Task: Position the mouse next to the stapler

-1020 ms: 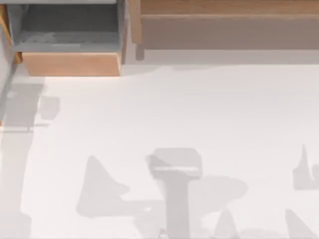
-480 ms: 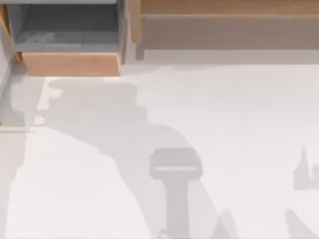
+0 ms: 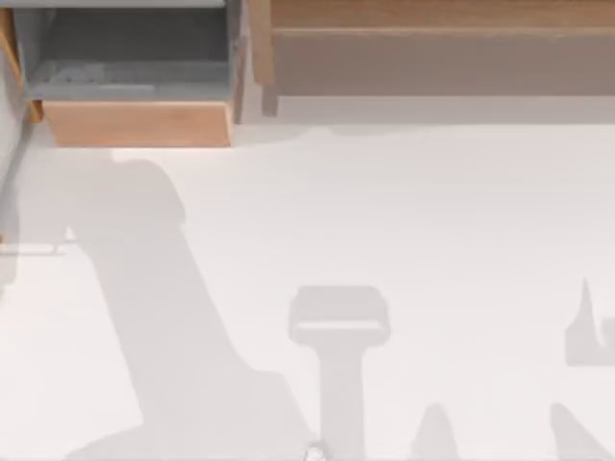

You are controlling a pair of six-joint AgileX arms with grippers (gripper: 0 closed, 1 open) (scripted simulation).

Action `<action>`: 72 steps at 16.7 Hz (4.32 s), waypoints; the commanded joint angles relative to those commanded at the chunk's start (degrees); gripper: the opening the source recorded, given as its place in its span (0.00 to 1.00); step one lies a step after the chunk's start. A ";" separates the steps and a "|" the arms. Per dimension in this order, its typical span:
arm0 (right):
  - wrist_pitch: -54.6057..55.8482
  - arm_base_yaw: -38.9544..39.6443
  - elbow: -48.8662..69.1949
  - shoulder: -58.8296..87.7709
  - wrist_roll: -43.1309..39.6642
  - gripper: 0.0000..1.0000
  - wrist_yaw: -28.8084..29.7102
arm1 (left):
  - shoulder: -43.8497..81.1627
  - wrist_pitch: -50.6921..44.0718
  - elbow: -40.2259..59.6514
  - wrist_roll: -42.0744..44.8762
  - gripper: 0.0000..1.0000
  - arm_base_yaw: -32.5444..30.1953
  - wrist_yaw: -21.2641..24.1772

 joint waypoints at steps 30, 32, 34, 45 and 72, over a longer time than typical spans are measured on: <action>0.00 0.00 0.00 0.00 0.00 1.00 0.00 | 3.35 5.81 -2.86 0.16 1.00 -0.63 0.15; 0.00 0.00 0.00 0.00 0.00 1.00 0.00 | 3.35 5.81 -2.86 0.16 0.92 -0.63 0.15; 0.00 0.00 0.00 0.00 0.00 1.00 0.00 | 3.35 5.81 -2.86 0.16 0.77 -0.63 0.15; 0.00 0.00 0.00 0.00 0.00 1.00 0.00 | 3.35 5.81 -2.86 0.16 0.00 -0.63 0.15; 0.00 0.00 0.00 0.00 0.00 1.00 0.00 | -29.13 6.55 -26.13 -26.41 0.00 -29.86 -16.15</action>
